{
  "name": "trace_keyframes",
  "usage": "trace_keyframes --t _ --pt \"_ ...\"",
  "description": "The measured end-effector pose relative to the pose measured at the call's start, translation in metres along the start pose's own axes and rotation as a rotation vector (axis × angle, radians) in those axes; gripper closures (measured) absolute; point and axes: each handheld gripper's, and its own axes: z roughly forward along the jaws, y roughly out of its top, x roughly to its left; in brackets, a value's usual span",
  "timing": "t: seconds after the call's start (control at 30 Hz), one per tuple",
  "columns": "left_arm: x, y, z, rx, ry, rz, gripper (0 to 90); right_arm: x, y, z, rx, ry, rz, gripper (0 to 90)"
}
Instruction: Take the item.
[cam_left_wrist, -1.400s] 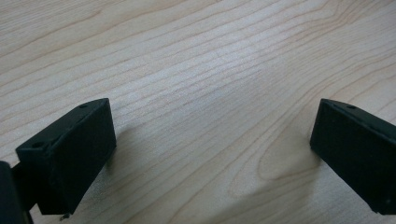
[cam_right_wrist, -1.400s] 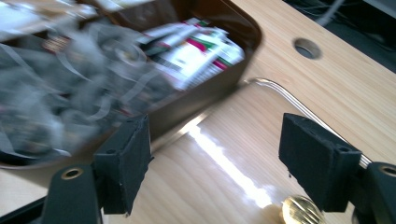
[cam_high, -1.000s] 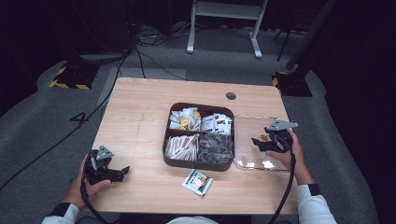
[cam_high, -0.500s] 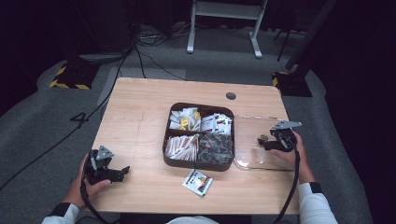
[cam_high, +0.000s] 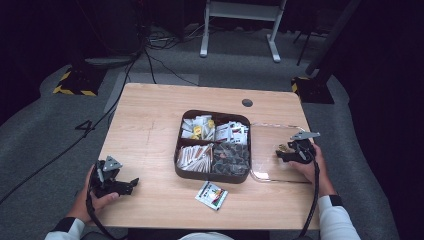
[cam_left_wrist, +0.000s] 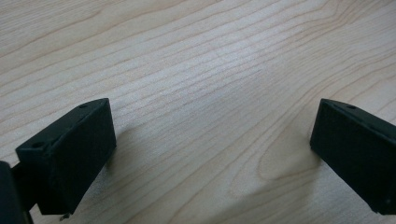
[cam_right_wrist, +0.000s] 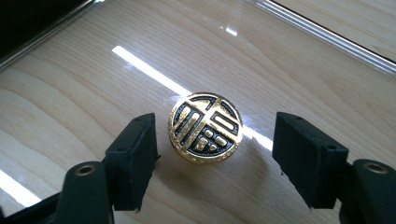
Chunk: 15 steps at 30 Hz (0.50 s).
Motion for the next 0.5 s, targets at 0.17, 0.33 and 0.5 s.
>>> trace_keyframes --t 0.17,0.33,0.5 --pt "0.0 0.0 0.0 0.0 0.0 0.0 0.5 -0.001 -0.0006 0.0022 -0.01 0.016 0.025 34.0" --pt "0.0004 0.0004 0.0006 -0.003 -0.003 0.005 0.4 -0.0015 -0.0007 0.005 -0.043 0.049 0.053 45.1" --pt "0.0005 0.0007 0.0009 -0.003 -0.002 0.007 0.3 -0.0019 -0.0013 0.0055 -0.068 0.06 0.061 58.8"
